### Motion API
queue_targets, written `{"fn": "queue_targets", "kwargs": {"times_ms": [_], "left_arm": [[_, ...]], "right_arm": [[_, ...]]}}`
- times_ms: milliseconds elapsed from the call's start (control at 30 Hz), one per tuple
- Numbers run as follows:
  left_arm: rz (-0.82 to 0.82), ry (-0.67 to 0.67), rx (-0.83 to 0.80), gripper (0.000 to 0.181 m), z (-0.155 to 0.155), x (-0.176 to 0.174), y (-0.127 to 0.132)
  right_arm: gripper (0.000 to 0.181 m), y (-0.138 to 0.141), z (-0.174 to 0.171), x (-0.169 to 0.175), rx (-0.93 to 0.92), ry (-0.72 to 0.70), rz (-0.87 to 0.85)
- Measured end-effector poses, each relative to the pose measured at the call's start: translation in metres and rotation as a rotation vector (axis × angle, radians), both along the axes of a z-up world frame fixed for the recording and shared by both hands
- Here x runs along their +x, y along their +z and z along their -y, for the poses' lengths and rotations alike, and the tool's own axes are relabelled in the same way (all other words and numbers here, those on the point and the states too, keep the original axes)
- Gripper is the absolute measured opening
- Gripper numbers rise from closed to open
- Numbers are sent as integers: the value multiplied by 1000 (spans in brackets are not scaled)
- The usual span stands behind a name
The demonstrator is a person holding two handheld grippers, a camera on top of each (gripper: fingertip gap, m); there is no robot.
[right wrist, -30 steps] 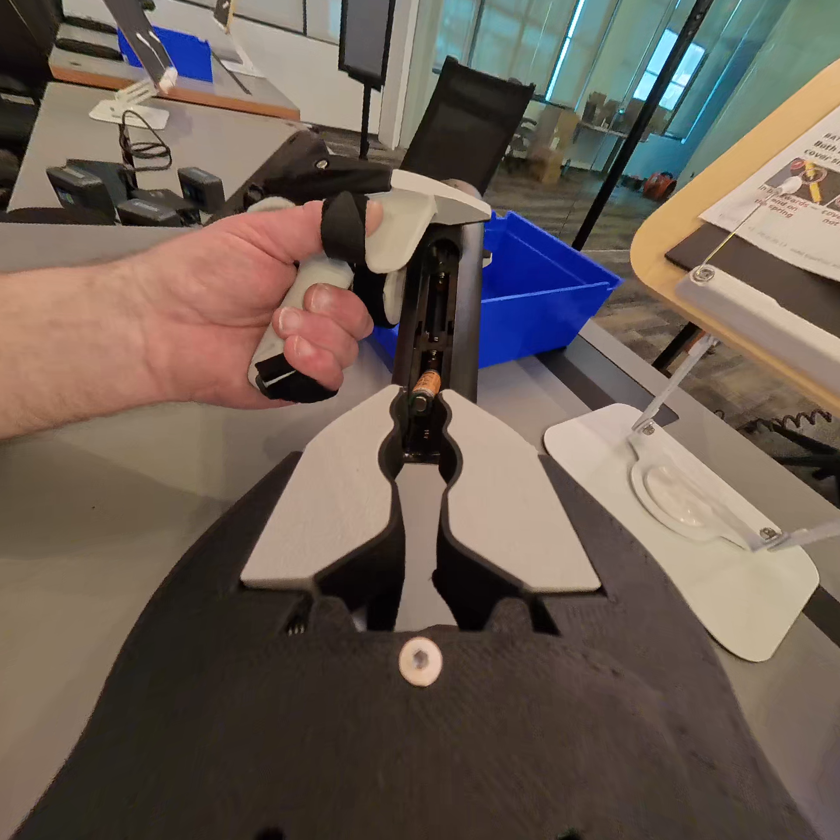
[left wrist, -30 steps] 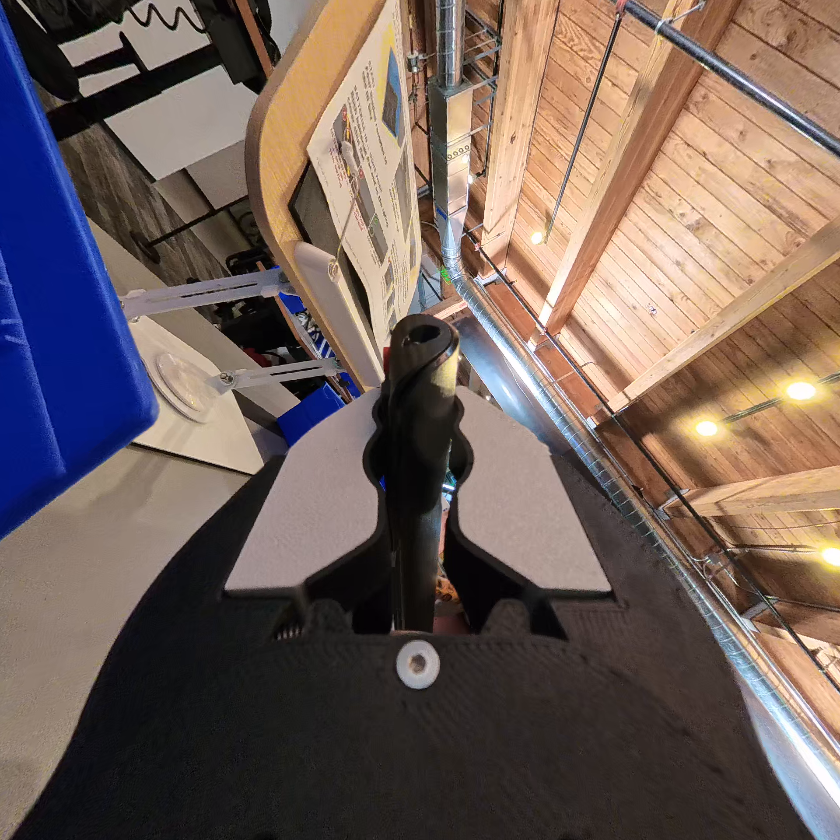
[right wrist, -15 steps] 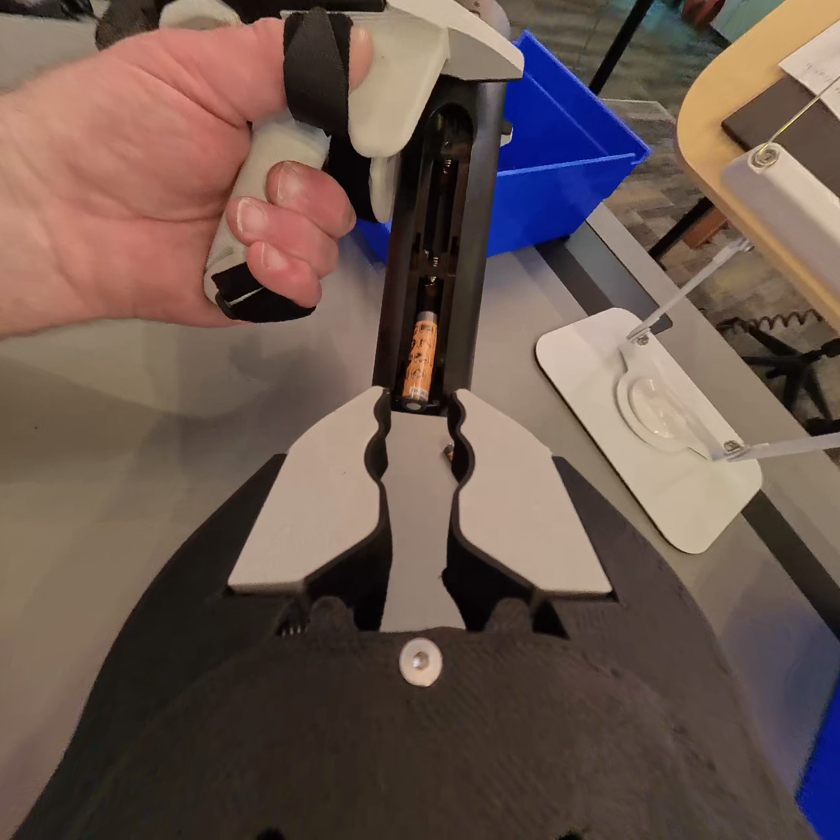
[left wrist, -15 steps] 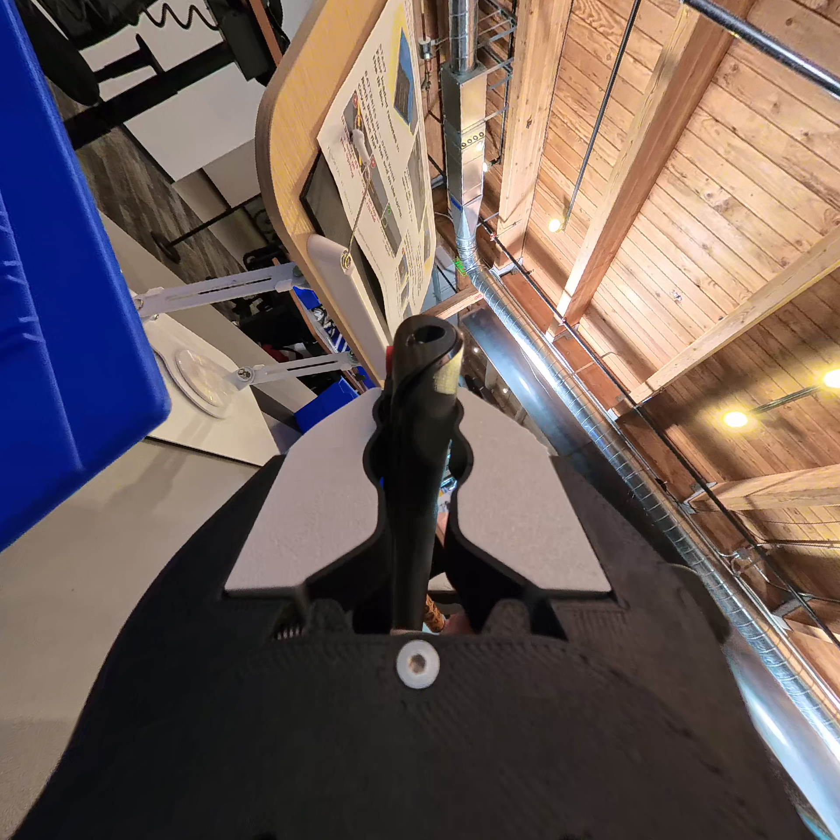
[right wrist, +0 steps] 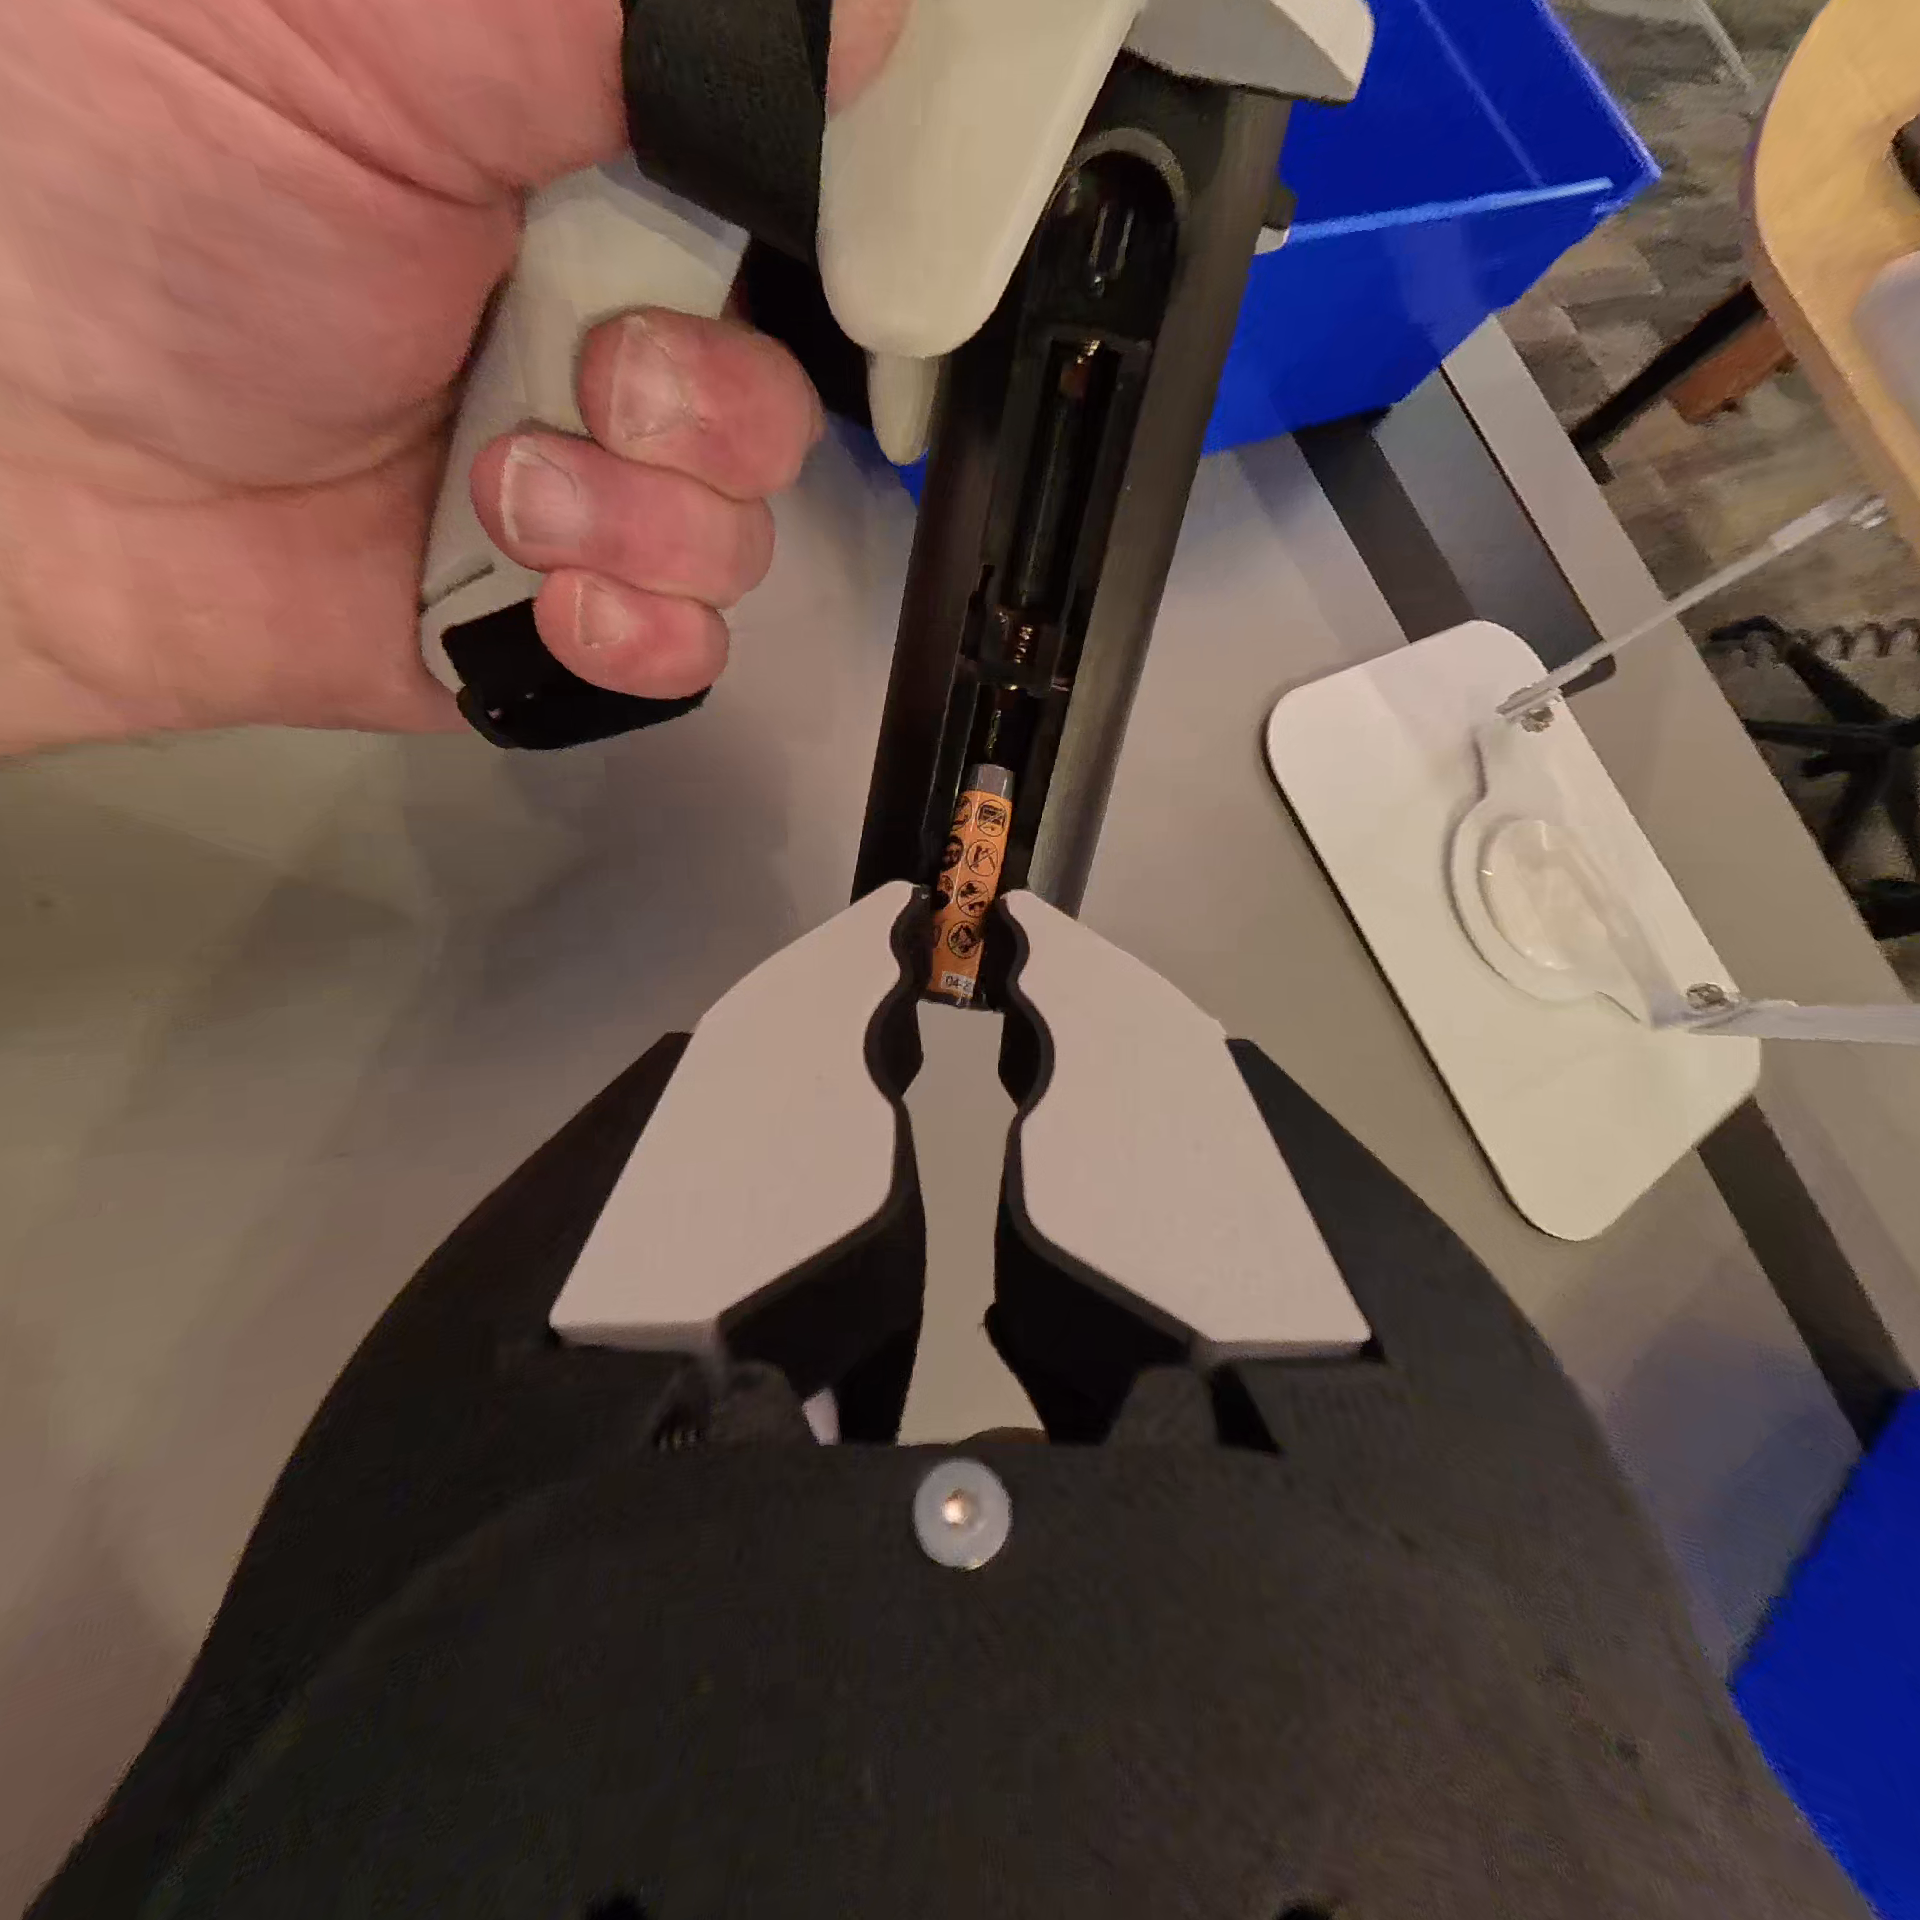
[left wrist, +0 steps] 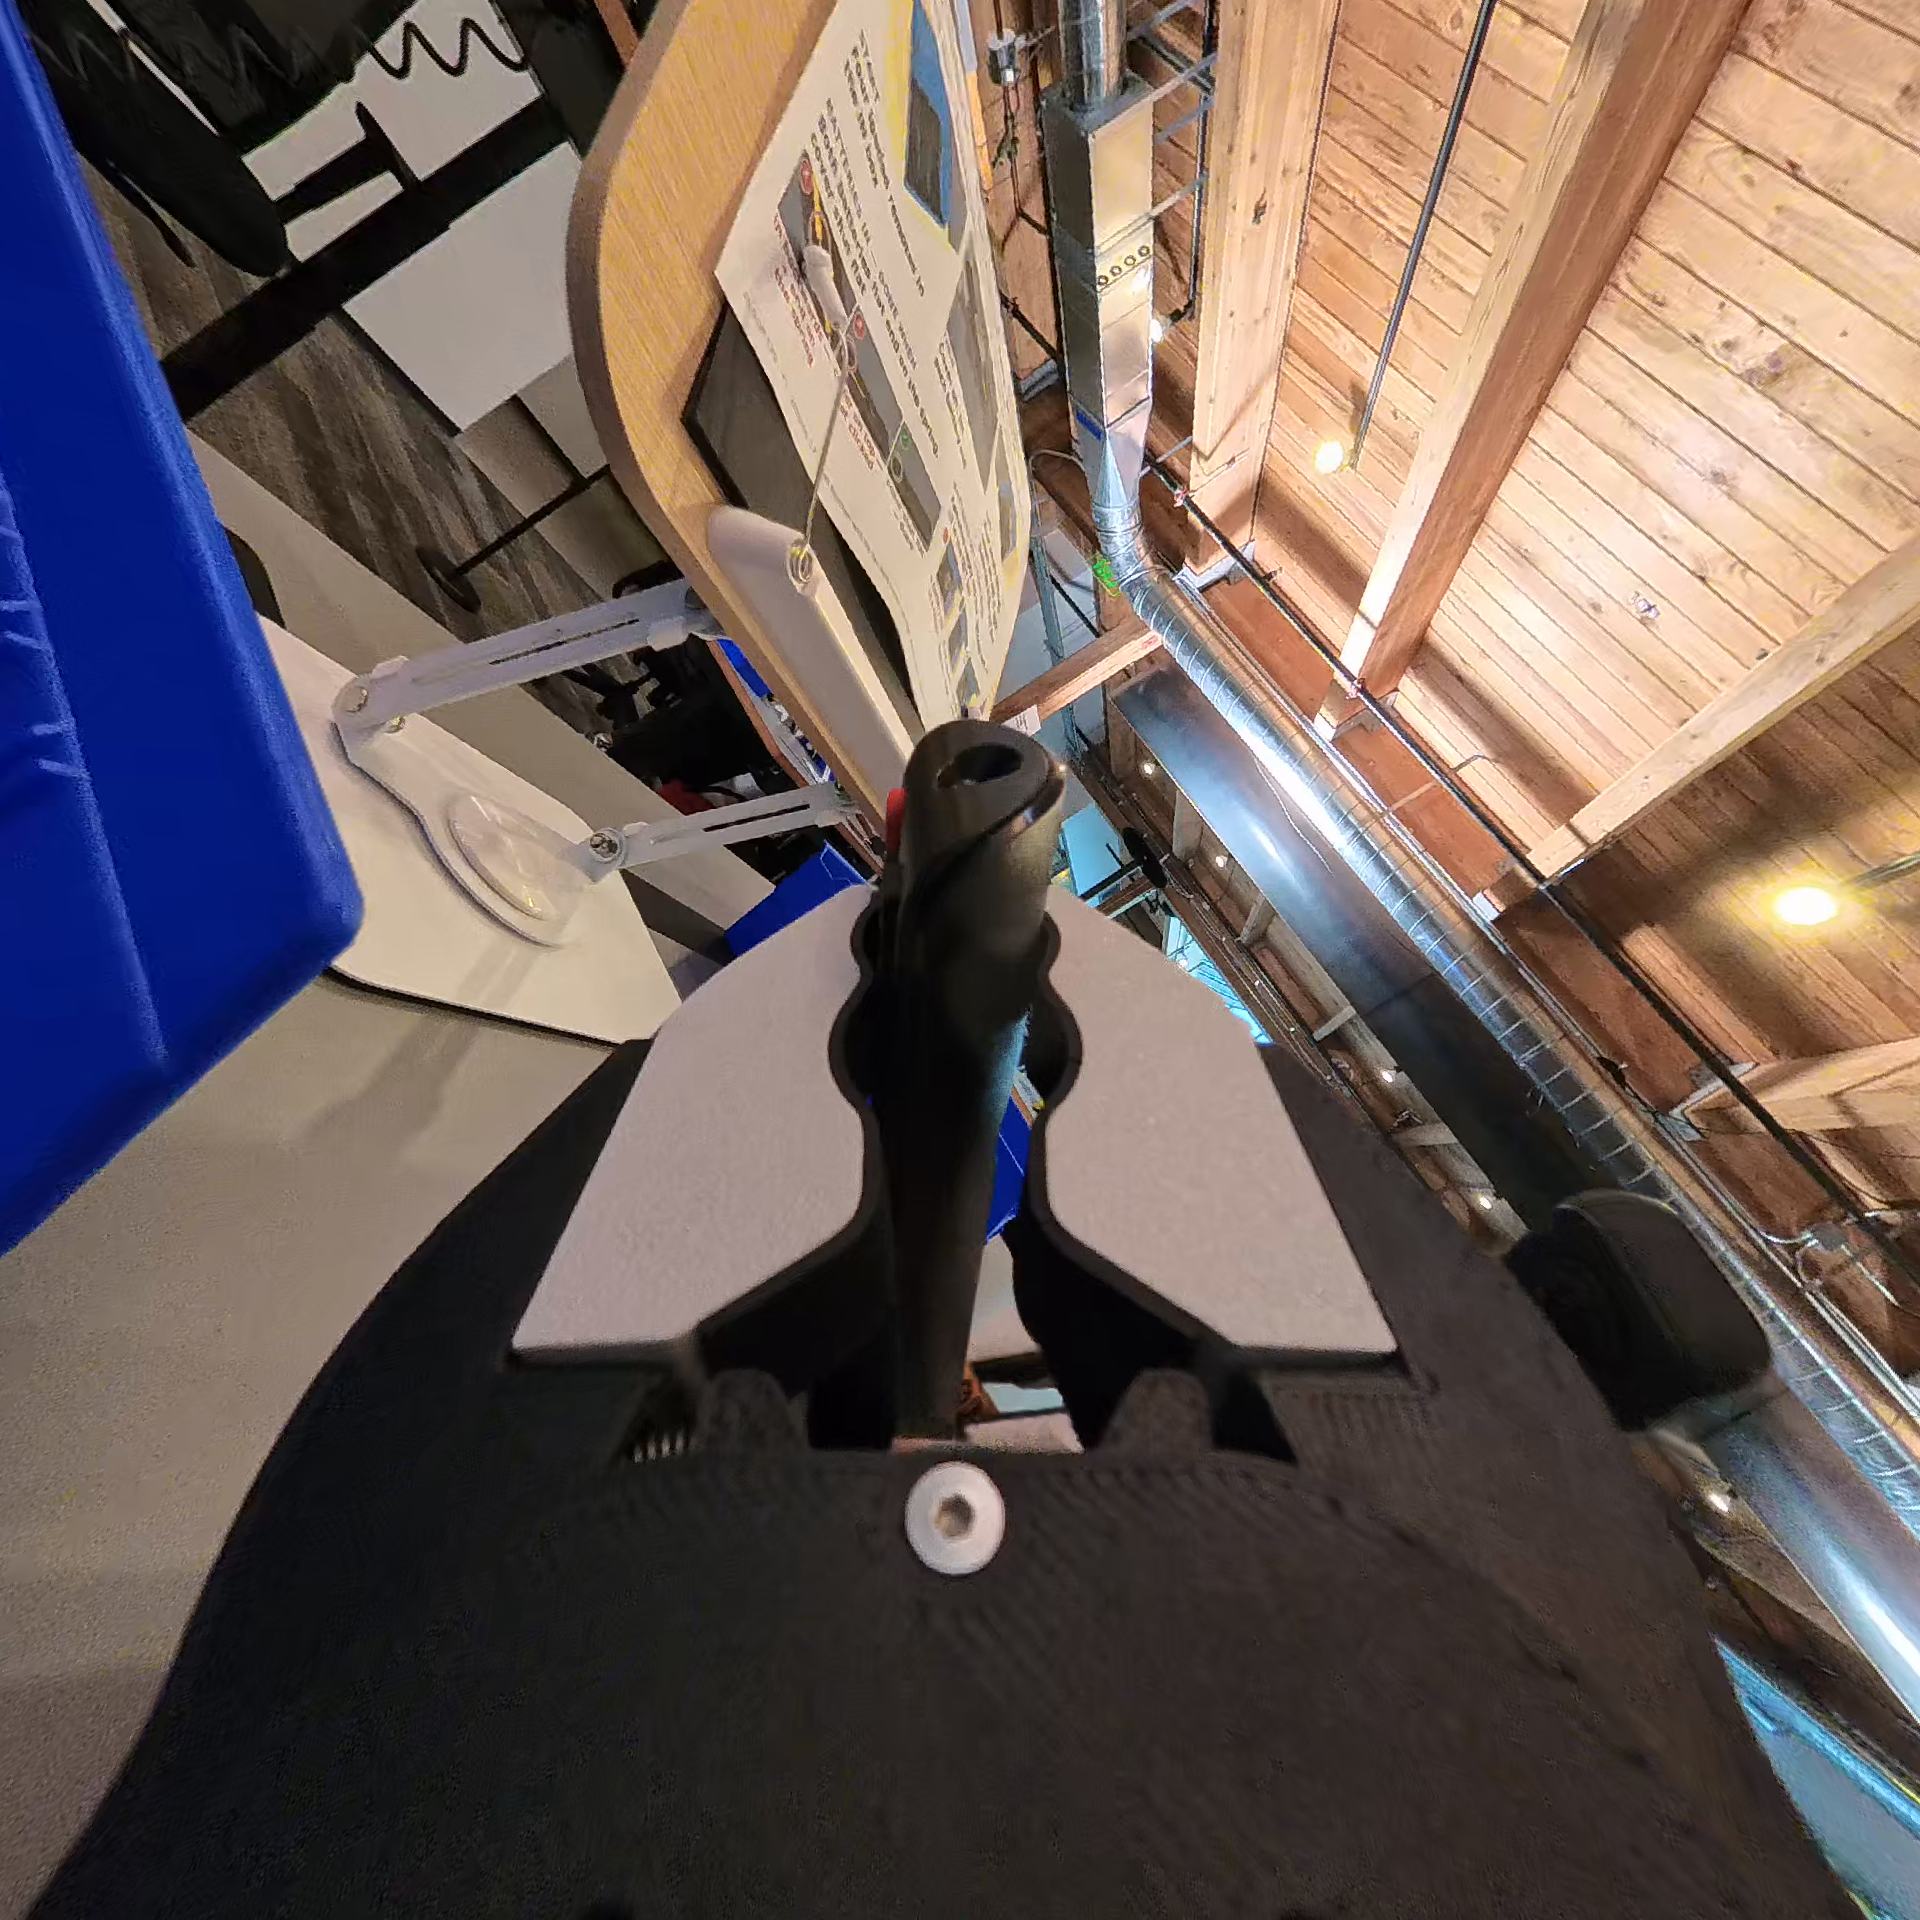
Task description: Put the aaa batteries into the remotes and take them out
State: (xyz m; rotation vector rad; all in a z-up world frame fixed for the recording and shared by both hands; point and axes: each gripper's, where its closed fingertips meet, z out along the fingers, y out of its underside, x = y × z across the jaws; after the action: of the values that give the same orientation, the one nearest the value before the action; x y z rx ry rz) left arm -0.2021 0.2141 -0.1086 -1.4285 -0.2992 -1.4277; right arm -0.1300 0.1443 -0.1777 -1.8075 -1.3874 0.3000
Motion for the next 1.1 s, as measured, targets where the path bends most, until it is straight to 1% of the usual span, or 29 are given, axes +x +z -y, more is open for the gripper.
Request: {"fn": "queue_targets", "kwargs": {"times_ms": [200, 333, 433, 600, 633, 700, 767, 900, 967, 1000, 1067, 1100], "left_arm": [[66, -14, -23, 24, -2, -4, -3], [128, -55, -33, 24, -1, 0, -1], [158, -72, -28, 24, 2, 4, 3], [172, -53, -50, 24, -1, -3, -2], [178, -53, -52, 24, -2, -4, -2], [188, -57, -55, 24, -1, -4, -2], [176, -56, -53, 24, -1, -3, -2], [173, -65, -39, 24, 0, -2, 1], [151, -61, -22, 24, 1, -1, 3], [139, -60, -11, 24, 2, 0, 5], [125, -69, 21, 24, 5, 3, 11], [107, -69, 36, 24, 6, 5, 14]], "right_arm": [[9, 28, 6, 0, -53, 70, -296], [9, 44, 7, -8, 38, 127, -436], [9, 36, -1, -14, 93, 110, -450], [9, 26, -5, -15, 190, 85, -382], [12, 26, -4, -15, 215, 87, -362], [25, 24, -5, -15, 259, 80, -333], [27, 21, -5, -14, 255, 76, -323], [26, 29, -1, -12, 278, 92, -330], [31, 34, -2, -11, 220, 68, -366], [42, 36, -5, -11, 155, 42, -400], [73, 34, -10, -13, -53, 6, -475], [80, 34, -10, -15, -179, 5, -528]]}}
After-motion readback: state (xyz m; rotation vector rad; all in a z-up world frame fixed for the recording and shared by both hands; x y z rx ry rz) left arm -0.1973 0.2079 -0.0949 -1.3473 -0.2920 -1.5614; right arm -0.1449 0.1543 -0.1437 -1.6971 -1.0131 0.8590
